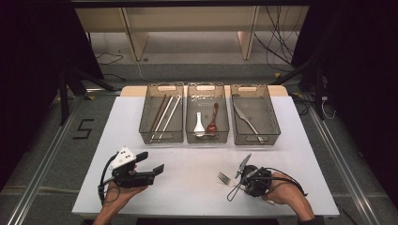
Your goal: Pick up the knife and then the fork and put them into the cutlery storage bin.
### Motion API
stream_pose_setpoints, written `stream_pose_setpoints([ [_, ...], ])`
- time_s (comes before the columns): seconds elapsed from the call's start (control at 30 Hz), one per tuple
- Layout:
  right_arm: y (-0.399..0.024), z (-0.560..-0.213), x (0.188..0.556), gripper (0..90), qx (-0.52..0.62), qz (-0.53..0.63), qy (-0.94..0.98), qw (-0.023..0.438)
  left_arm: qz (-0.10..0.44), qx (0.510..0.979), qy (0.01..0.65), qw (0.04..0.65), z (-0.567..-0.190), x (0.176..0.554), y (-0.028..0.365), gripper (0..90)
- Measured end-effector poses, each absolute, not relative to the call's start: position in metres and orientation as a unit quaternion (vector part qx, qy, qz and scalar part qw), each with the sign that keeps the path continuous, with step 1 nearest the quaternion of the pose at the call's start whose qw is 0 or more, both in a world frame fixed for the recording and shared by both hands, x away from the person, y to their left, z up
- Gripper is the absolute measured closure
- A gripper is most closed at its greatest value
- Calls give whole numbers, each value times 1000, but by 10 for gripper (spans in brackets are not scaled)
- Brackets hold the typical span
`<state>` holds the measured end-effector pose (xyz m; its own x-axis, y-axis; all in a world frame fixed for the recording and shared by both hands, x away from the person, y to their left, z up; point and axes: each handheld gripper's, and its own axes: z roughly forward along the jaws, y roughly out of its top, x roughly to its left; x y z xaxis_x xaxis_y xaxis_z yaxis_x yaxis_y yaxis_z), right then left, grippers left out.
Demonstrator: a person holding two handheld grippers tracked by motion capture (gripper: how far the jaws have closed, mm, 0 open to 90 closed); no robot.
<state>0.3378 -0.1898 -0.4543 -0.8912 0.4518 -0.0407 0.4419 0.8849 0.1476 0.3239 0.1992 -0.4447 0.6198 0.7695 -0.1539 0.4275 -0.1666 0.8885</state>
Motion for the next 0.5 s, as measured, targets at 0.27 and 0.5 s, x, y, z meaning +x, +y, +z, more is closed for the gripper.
stream_pose_setpoints([
  [0.27,-191,-448,338,842,228,84,969,45,169,745,402,505,-445,324,199,185],
  [0.5,-197,-434,341,842,242,113,962,60,169,745,402,505,-445,324,200,185],
])
